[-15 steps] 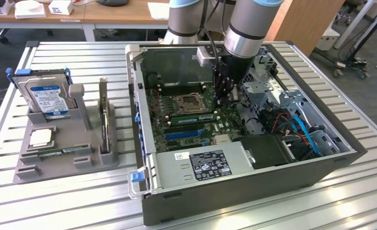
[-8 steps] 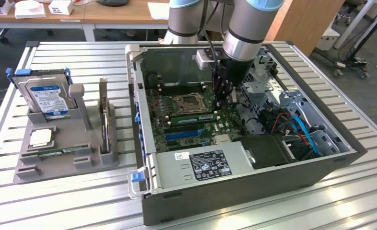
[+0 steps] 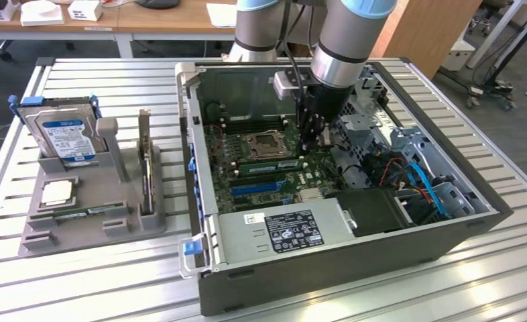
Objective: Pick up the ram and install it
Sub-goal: 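Press down the ram until it locks into place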
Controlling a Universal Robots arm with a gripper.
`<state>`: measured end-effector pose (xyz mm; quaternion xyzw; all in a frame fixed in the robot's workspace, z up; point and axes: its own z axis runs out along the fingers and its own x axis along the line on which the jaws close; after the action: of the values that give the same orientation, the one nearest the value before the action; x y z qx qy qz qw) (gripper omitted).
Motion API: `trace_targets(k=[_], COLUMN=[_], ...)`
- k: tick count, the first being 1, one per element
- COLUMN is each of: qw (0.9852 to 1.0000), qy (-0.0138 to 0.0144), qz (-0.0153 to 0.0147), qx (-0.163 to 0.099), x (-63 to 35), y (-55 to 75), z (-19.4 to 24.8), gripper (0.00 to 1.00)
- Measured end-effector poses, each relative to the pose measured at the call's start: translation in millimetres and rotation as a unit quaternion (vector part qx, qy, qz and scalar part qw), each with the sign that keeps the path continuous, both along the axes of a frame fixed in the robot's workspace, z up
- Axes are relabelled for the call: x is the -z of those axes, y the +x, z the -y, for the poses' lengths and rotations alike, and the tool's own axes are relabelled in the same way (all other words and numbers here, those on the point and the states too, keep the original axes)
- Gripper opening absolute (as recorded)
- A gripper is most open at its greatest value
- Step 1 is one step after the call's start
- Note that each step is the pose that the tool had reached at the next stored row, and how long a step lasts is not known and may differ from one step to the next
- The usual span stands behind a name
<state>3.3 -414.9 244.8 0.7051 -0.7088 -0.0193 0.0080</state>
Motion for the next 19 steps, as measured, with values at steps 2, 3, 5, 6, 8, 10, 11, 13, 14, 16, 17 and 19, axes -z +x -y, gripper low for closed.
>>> trace_targets(k=[2, 3, 5, 6, 8, 10, 11, 13, 14, 16, 17, 19], qw=[1.0000, 1.0000, 1.0000, 1.0000, 1.0000, 1.0000, 1.0000, 1.0000, 1.0000, 1.0000, 1.0000, 1.0000], qy=[0.0000, 0.0000, 0.0002, 0.0001, 0.0000, 0.0001, 0.0001, 0.0001, 0.0002, 0.0001, 0.0002, 0.0001], qz=[0.0000, 0.0000, -0.0001, -0.0001, -0.0001, -0.0001, -0.0001, -0.0001, -0.0001, -0.0001, -0.0001, -0.0001], qx=[0.000, 0.000, 0.000, 0.000, 0.000, 0.000, 0.000, 0.000, 0.000, 0.000, 0.000, 0.000], x=[0.0, 0.1, 0.2, 0.1, 0.0, 0.2, 0.7, 2.3, 3.2, 4.9, 5.6, 5.8], y=[0.5, 2.2, 5.9, 7.1, 7.3, 7.3, 7.3, 7.4, 7.4, 7.4, 7.4, 7.4], z=[0.0, 0.0, -0.1, -0.1, 0.0, 0.0, 0.0, 0.0, 0.0, 0.0, 0.0, 0.0], gripper=[0.10, 0.10, 0.10, 0.10, 0.10, 0.10, 0.10, 0.10, 0.10, 0.10, 0.10, 0.10])
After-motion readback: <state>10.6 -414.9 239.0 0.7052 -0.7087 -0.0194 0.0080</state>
